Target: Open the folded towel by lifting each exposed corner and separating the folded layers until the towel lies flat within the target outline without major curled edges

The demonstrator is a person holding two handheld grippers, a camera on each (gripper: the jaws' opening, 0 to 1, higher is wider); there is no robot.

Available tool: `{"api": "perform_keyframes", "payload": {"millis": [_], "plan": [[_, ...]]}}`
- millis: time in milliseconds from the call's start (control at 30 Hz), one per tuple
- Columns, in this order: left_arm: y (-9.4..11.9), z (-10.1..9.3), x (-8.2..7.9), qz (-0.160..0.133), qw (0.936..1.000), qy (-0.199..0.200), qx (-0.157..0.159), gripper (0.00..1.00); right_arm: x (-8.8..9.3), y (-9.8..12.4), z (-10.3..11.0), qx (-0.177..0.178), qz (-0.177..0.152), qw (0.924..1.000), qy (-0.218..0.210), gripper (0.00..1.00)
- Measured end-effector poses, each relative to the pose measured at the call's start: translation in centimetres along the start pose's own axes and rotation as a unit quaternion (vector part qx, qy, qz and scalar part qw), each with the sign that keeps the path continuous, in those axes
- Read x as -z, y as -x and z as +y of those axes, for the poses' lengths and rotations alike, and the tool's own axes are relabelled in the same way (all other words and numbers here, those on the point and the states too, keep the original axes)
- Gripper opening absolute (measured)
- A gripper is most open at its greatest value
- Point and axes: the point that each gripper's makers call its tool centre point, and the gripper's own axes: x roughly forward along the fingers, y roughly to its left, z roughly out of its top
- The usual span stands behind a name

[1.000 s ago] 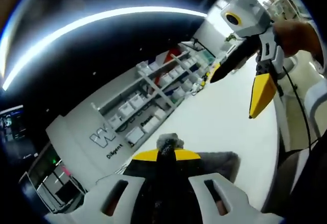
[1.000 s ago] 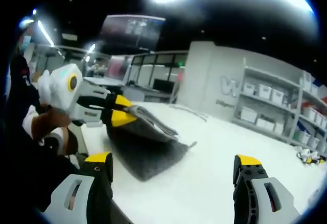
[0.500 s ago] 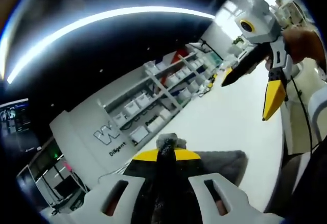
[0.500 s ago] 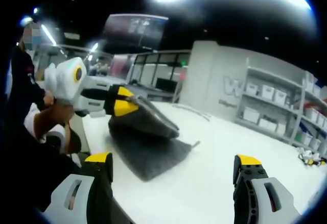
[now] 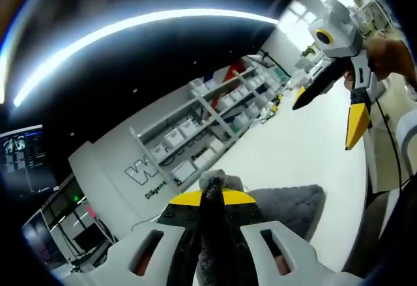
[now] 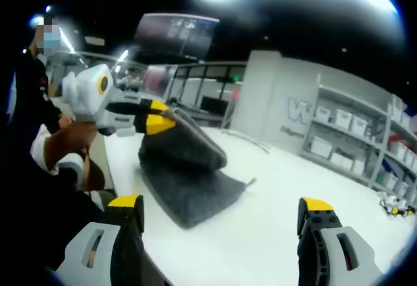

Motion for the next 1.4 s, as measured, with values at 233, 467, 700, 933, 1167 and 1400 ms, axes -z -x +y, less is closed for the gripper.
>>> {"api": "perform_keyframes", "payload": {"millis": [233, 467, 700, 933, 1167, 1400], "plan": [[0.6, 1.3, 0.6, 0.004, 0.9999, 0.000, -0.015, 0.07, 0.0, 0.0, 0.0, 0.001, 0.000, 1.0000, 0.001, 0.99], [1.5, 2.8, 1.5, 0.013, 0.9994, 0.004, -0.030, 0.07, 0.0, -0.1, 0.1, 0.000, 0.001, 1.0000, 0.001, 0.99], [2.6, 4.1, 2.6, 0.022, 0.9986, 0.014, -0.047, 0.07, 0.3, -0.2, 0.2, -0.001, 0.004, 1.0000, 0.001, 0.99], [3.5, 5.4, 3.6, 0.031, 0.9973, 0.023, -0.062, 0.07, 0.2, -0.3, 0.2, -0.001, 0.005, 1.0000, 0.002, 0.99], [4.2, 6.1, 4.3, 0.037, 0.9962, 0.029, -0.073, 0.07, 0.4, -0.5, 0.3, -0.003, 0.008, 0.9999, 0.005, 0.99], [4.8, 6.9, 5.2, 0.049, 0.9951, 0.027, -0.081, 0.07, 0.6, -0.5, 0.3, -0.002, 0.012, 0.9999, 0.006, 0.99]]}}
